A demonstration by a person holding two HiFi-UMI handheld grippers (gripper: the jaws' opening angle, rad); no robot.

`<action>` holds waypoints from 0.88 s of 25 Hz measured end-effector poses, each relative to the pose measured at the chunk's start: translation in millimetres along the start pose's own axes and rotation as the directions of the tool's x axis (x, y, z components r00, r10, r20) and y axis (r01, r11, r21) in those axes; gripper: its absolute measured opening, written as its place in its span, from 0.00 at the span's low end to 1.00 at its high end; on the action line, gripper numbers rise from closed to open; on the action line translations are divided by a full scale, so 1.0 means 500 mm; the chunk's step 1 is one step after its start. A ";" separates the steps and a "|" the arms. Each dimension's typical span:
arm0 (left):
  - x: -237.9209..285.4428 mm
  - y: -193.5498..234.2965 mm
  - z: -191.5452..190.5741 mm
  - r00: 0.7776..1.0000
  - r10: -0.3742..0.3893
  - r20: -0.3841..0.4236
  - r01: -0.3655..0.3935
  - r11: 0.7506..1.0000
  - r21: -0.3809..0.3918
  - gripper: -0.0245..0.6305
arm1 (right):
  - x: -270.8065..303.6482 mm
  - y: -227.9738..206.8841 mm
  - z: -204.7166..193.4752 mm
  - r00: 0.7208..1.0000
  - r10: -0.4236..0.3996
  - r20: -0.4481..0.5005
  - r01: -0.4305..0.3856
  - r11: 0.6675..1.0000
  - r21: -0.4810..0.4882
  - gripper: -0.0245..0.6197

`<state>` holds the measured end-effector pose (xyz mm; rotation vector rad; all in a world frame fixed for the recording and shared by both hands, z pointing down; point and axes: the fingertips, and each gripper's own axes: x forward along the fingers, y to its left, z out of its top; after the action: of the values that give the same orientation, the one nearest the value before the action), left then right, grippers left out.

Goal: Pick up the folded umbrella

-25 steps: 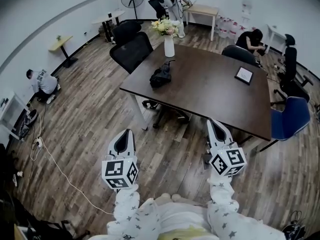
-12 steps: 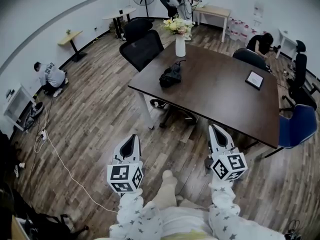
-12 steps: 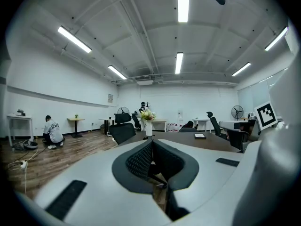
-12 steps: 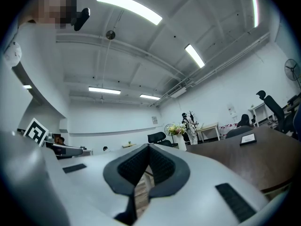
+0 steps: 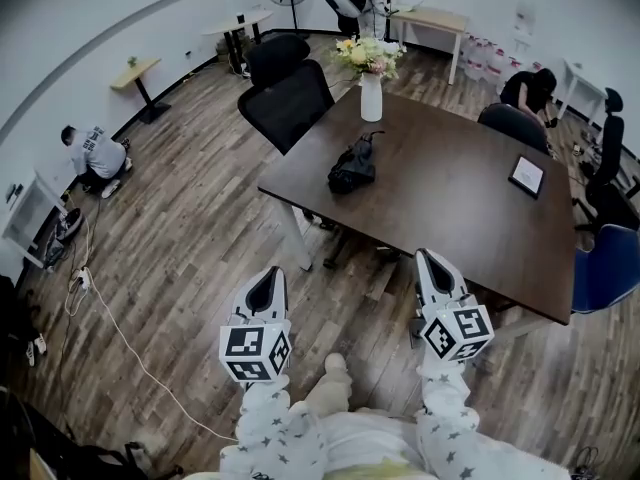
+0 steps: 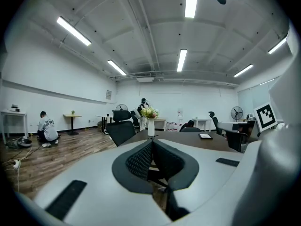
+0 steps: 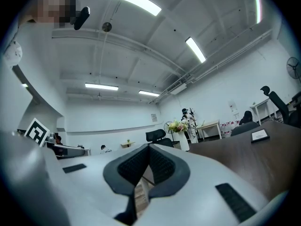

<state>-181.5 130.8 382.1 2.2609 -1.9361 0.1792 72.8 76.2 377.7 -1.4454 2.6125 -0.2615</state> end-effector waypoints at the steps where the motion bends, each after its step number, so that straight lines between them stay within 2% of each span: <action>1: 0.022 0.008 0.004 1.000 -0.010 -0.001 0.010 1.000 0.002 0.08 | 0.022 -0.002 0.000 1.000 -0.003 0.001 0.003 1.000 0.000 0.07; 10: 0.158 0.072 0.047 0.995 -0.097 0.006 0.097 0.995 -0.006 0.08 | 0.156 -0.014 0.018 0.999 -0.051 0.012 0.052 0.998 -0.022 0.07; 16: 0.199 0.084 0.038 0.992 -0.129 -0.004 0.129 0.992 -0.010 0.08 | 0.186 -0.019 0.000 0.997 -0.078 -0.005 0.077 0.997 -0.025 0.07; 22: 0.239 0.108 0.031 0.991 -0.131 -0.028 0.130 0.991 -0.020 0.08 | 0.225 -0.033 -0.019 0.995 -0.091 -0.029 0.091 0.996 -0.009 0.07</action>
<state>-216.4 3.7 392.5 2.3497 -1.7609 0.1767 25.1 -27.4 386.1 -1.5772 2.5767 -0.2851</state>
